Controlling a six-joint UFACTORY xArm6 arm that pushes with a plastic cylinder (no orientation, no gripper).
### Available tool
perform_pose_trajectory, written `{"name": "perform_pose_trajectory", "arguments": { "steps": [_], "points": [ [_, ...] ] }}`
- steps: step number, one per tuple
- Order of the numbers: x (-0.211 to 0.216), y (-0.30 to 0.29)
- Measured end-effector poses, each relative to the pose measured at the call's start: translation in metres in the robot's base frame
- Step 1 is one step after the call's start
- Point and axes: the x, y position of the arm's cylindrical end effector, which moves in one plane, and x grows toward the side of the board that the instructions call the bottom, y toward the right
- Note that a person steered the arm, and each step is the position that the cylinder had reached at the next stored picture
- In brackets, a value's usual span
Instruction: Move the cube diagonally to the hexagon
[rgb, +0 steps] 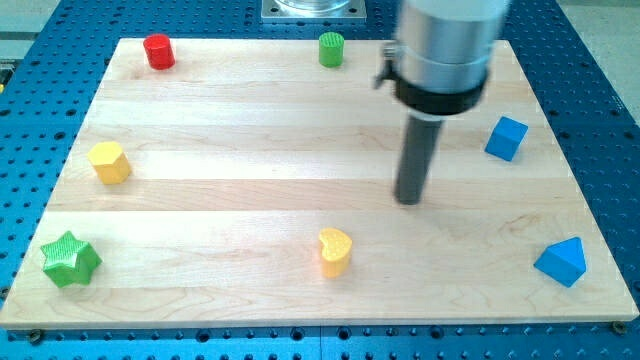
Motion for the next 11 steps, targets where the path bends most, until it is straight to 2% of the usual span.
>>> {"name": "perform_pose_trajectory", "arguments": {
  "steps": [2,3,4,5,7,8,9,10,11],
  "points": [
    [-0.036,0.118],
    [-0.038,0.152],
    [-0.075,0.159],
    [-0.069,0.064],
    [-0.096,-0.018],
    [-0.030,-0.088],
    [-0.019,-0.089],
    [0.006,-0.143],
    [0.030,-0.146]
  ]
}}
